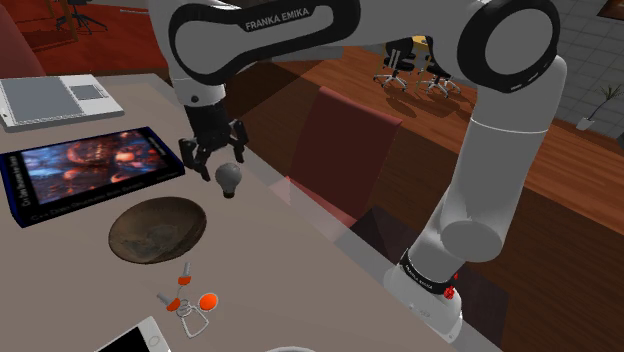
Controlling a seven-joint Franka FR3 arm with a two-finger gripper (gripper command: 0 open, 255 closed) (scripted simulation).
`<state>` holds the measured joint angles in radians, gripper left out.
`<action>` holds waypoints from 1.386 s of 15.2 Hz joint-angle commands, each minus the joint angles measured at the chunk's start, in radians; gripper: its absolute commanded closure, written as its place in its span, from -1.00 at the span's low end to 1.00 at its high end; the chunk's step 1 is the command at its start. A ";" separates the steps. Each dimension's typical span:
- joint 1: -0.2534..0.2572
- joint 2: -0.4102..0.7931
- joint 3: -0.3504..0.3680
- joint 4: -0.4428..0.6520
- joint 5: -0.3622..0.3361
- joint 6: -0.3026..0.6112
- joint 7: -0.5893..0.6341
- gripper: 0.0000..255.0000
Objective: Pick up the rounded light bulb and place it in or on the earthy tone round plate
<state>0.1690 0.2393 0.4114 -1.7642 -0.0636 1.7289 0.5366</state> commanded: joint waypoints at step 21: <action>-0.002 -0.013 0.001 0.007 0.005 -0.018 -0.003 1.00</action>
<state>0.1670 0.2300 0.4117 -1.7668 -0.0603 1.7235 0.5339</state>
